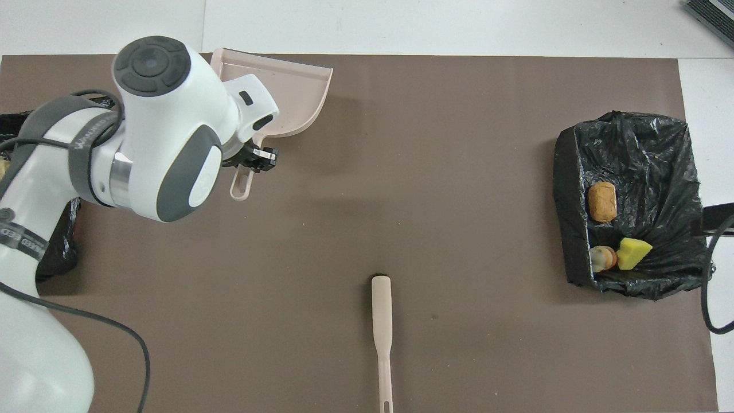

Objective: Sweep and dump trash in bin
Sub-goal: 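Bring the empty dustpan back and lower it onto the table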

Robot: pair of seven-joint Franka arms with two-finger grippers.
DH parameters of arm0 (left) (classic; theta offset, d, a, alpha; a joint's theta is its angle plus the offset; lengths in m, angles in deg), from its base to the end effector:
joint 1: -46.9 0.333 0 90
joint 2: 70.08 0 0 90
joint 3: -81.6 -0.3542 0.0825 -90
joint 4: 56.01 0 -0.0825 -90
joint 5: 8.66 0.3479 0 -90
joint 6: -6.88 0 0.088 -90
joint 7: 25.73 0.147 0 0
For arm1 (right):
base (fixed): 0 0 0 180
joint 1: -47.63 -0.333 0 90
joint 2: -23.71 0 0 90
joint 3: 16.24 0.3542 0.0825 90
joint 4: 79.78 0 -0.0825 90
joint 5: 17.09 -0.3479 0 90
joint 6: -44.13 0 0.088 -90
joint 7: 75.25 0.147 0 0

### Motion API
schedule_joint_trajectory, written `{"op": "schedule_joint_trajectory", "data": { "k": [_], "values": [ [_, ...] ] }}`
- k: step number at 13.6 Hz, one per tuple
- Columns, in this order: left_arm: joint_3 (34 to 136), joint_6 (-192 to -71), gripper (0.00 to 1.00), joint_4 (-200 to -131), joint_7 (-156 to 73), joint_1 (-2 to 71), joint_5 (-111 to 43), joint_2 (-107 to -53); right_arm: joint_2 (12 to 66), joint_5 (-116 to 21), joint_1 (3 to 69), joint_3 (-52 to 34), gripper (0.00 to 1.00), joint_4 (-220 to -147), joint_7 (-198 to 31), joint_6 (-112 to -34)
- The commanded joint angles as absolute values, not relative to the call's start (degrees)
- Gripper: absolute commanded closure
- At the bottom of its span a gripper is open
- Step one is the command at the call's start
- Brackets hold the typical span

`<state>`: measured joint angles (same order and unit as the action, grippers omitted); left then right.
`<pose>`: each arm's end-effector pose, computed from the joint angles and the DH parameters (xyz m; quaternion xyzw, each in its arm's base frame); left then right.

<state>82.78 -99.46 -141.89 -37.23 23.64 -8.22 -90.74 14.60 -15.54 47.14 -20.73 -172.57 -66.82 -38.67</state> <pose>0.5898 -0.2651 0.4681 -0.9936 0.1131 0.0016 0.0006 0.4463 -0.0392 0.6675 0.9940 -0.1093 -0.0076 0.0075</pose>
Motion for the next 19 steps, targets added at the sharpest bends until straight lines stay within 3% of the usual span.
{"op": "schedule_joint_trajectory", "data": {
  "k": [1, 7, 10, 19],
  "values": [
    [81.5, -101.4, 1.00, -142.1, -43.5, 19.6, -10.7, -91.7, 13.4, -15.6, 46.7, -20.2, 0.00, -173.6, -67.4, -38.2],
    [81.5, -103.5, 1.00, -141.4, -51.2, 14.6, -11.6, -93.5, 13.4, -15.6, 46.7, -20.3, 0.00, -173.6, -67.4, -38.2],
    [81.5, -103.3, 1.00, -135.6, -54.6, 13.2, -12.2, -97.9, 13.4, -15.5, 46.7, -20.3, 0.00, -173.6, -67.3, -38.2],
    [81.7, -105.2, 1.00, -135.5, -57.3, 9.0, -12.9, -101.6, 13.4, -15.5, 46.7, -20.3, 0.00, -173.6, -67.4, -38.2]
  ]
}}
